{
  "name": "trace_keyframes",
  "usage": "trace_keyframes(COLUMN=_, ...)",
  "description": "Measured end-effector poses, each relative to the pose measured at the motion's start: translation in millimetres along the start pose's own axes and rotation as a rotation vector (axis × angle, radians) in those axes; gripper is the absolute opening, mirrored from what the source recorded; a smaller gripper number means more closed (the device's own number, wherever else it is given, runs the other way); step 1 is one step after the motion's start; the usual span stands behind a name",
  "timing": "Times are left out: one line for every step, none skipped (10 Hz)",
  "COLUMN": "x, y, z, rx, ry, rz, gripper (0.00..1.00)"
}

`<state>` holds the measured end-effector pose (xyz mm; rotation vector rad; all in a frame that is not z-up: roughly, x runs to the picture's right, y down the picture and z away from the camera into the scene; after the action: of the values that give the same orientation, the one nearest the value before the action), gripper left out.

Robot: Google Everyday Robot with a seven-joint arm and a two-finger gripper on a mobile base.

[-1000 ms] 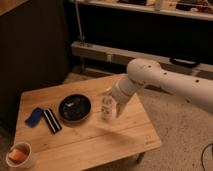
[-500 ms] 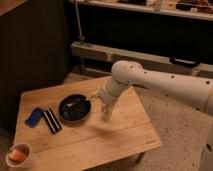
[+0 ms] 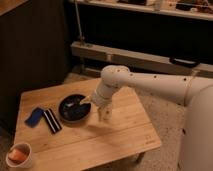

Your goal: Push the ceramic bowl across the table

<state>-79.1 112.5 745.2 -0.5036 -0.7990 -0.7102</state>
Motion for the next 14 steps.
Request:
trace_keyframes(x=4.1, y=-0.1, z=8.3, rx=-0.009, ry=-0.002, rz=0.007, gripper=0.80)
trace_keyframes(x=7.5, y=-1.2, z=12.2, rx=-0.015, ry=-0.001, rz=0.015, gripper=0.80)
trace_keyframes(x=11.5, y=-1.9, z=18.8, rx=-0.027, ry=0.000, rz=0.025, gripper=0.80)
trace_keyframes(x=14.5, y=-3.3, z=22.1, rx=-0.033, ry=0.004, rz=0.034, gripper=0.80)
trace_keyframes(x=17.7, y=-3.5, z=24.2, rx=-0.039, ry=0.010, rz=0.045, gripper=0.80)
trace_keyframes(x=23.6, y=-3.7, z=26.8, rx=-0.045, ry=0.019, rz=0.063, gripper=0.80)
trace_keyframes(x=30.3, y=-3.3, z=32.3, rx=-0.053, ry=0.024, rz=0.079, gripper=0.80)
trace_keyframes(x=35.6, y=-2.2, z=37.2, rx=-0.058, ry=0.026, rz=0.092, gripper=0.80)
trace_keyframes(x=44.5, y=-2.6, z=41.7, rx=-0.055, ry=0.031, rz=0.112, gripper=0.80)
trace_keyframes(x=56.3, y=2.3, z=45.0, rx=-0.060, ry=0.036, rz=0.135, gripper=0.80)
trace_keyframes(x=66.3, y=5.7, z=46.5, rx=-0.060, ry=0.041, rz=0.157, gripper=0.80)
trace_keyframes(x=73.3, y=8.9, z=47.6, rx=-0.062, ry=0.047, rz=0.171, gripper=0.80)
trace_keyframes(x=78.6, y=9.6, z=48.9, rx=-0.065, ry=0.056, rz=0.180, gripper=0.80)
trace_keyframes(x=81.0, y=8.5, z=49.5, rx=-0.067, ry=0.064, rz=0.183, gripper=0.80)
